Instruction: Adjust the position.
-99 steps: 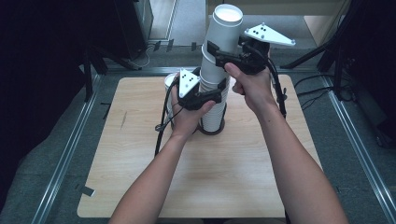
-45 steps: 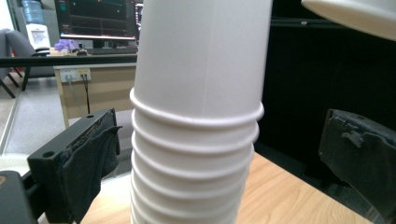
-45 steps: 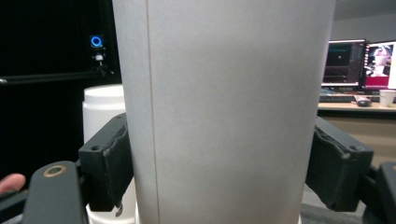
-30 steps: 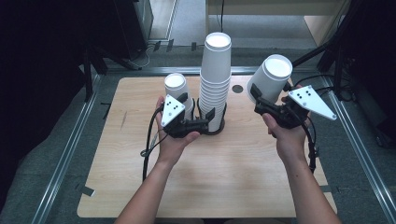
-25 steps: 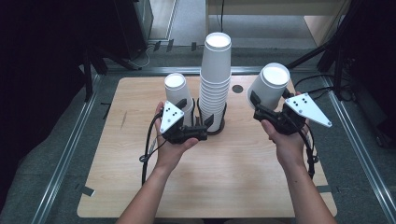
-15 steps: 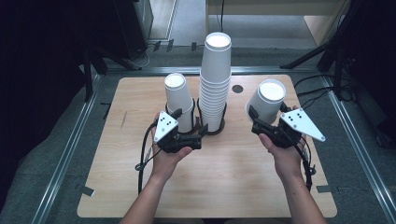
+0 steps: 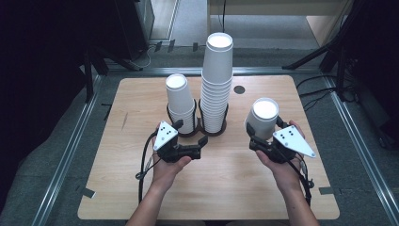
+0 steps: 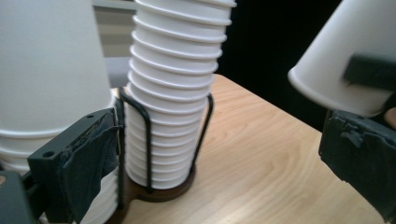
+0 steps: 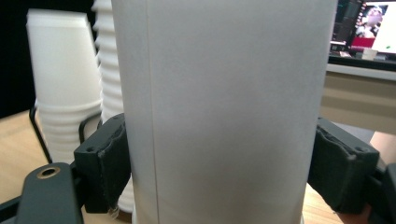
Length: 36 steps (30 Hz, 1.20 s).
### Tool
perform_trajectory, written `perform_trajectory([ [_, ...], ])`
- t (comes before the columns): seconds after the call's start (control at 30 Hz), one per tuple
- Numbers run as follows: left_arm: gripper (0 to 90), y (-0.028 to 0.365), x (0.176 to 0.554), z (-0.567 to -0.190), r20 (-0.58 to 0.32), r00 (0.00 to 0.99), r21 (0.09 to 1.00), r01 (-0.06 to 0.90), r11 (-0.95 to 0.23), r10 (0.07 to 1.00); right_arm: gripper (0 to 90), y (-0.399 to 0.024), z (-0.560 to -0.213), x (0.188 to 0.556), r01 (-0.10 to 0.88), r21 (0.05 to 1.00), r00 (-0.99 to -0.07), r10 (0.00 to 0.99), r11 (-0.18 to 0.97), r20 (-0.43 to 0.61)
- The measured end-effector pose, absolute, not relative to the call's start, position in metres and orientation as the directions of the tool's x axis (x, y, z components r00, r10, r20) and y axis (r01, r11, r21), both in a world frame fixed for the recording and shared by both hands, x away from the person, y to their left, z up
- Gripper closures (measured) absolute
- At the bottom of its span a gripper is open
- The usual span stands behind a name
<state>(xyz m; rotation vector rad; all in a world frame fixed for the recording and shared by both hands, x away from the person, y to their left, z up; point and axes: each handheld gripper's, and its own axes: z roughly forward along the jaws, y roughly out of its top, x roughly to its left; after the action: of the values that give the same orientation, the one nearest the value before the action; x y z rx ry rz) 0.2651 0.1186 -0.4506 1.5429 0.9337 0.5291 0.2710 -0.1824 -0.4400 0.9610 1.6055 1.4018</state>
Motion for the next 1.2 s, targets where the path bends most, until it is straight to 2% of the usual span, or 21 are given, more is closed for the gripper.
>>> perform_trajectory([
  [0.2, 0.0, 0.113, 0.259, -0.451, -0.126, 0.619, 0.963, 0.264, -0.054, 0.775, 17.0, -0.163, -0.454, 0.265, 0.015, 0.962, -0.43, 0.871, 0.272, -0.24],
  [0.3, 0.0, 0.113, 0.256, -0.452, -0.13, 0.635, 0.96, 0.273, -0.064, 0.762, 17.0, -0.156, -0.46, 0.261, -0.008, 0.937, -0.438, 0.841, 0.35, -0.318],
  [1.2, 0.0, 0.091, 0.244, -0.446, -0.128, 0.771, 0.941, 0.293, -0.169, 0.623, 17.8, -0.124, -0.489, 0.24, -0.159, 0.731, -0.419, 0.625, 0.664, -0.659],
])
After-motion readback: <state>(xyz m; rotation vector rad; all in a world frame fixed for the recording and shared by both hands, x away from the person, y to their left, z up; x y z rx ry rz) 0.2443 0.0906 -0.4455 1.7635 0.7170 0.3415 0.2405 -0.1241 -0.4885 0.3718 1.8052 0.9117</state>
